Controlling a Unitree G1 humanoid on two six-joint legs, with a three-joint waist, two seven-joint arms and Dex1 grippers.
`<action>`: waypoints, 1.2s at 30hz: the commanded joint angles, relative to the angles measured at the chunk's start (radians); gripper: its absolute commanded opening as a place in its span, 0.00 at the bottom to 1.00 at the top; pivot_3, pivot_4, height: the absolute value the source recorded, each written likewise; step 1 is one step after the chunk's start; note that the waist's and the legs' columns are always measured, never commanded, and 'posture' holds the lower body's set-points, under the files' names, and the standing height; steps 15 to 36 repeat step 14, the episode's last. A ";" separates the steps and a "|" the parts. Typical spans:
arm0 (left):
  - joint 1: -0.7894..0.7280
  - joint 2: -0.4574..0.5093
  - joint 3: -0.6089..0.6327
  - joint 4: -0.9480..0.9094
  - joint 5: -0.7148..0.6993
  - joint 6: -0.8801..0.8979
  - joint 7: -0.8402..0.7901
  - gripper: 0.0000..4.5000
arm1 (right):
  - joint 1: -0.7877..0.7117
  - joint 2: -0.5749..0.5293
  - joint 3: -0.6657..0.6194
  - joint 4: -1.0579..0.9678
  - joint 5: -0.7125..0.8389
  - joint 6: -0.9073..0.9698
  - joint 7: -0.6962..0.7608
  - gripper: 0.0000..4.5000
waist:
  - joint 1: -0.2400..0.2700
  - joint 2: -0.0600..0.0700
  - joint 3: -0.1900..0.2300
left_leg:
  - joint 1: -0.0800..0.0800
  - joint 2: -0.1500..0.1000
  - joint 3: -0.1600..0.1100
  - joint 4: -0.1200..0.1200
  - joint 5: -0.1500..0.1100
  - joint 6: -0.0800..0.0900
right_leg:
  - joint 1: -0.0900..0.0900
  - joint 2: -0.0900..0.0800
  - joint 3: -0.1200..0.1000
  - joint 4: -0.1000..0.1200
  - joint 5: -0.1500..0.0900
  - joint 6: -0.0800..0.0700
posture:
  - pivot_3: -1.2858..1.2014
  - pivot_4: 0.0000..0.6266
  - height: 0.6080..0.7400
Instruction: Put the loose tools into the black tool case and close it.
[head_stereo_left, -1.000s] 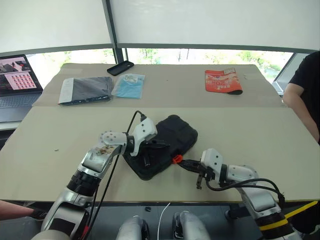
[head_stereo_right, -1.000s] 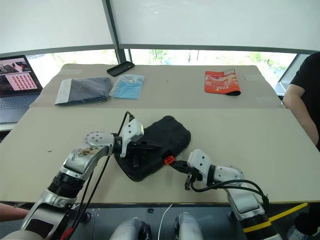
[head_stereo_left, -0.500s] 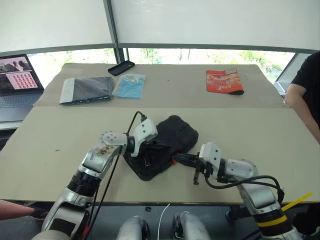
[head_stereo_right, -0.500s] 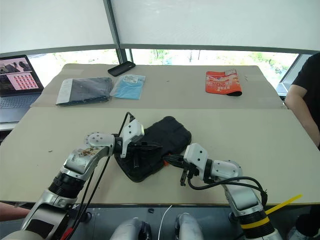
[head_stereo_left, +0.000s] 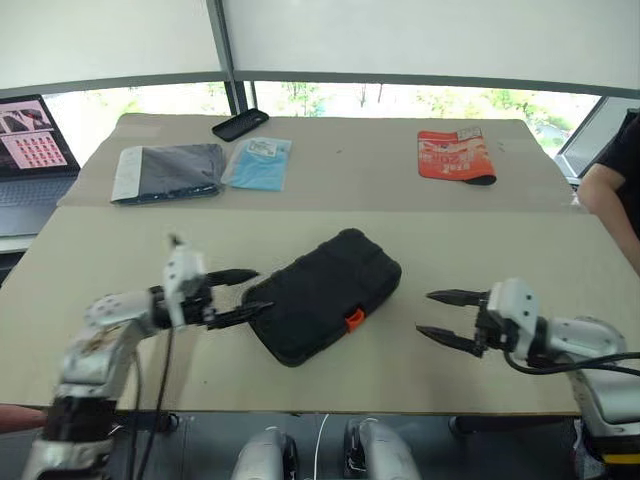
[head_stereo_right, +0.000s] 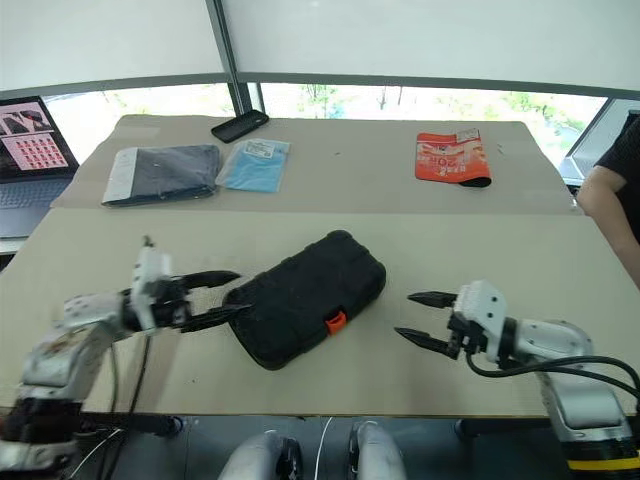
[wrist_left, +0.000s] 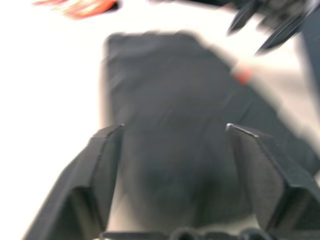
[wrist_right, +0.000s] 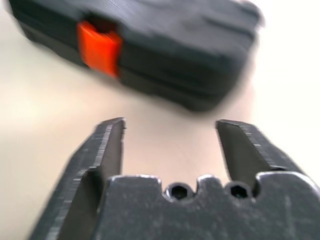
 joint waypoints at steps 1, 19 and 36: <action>0.078 0.057 0.061 0.083 0.145 -0.135 0.101 1.00 | -0.013 -0.042 -0.048 0.114 -0.044 -0.132 0.032 0.98 | 0.003 0.000 0.002 | 0.000 -0.001 0.001 0.000 -0.002 0.002 | 0.000 -0.001 0.000 0.000 -0.001 0.001 | 0.52 0.24 1.00; 0.247 0.049 0.154 0.079 0.152 -0.293 0.200 1.00 | -0.121 -0.019 -0.026 0.297 -0.077 -0.311 0.044 0.98 | 0.006 0.000 0.009 | -0.001 -0.001 0.001 0.001 -0.002 0.002 | 0.000 -0.006 -0.001 0.000 -0.001 0.002 | 0.52 0.24 1.00; 0.247 0.049 0.154 0.079 0.152 -0.293 0.200 1.00 | -0.121 -0.019 -0.026 0.297 -0.077 -0.311 0.044 0.98 | 0.006 0.000 0.009 | -0.001 -0.001 0.001 0.001 -0.002 0.002 | 0.000 -0.006 -0.001 0.000 -0.001 0.002 | 0.52 0.24 1.00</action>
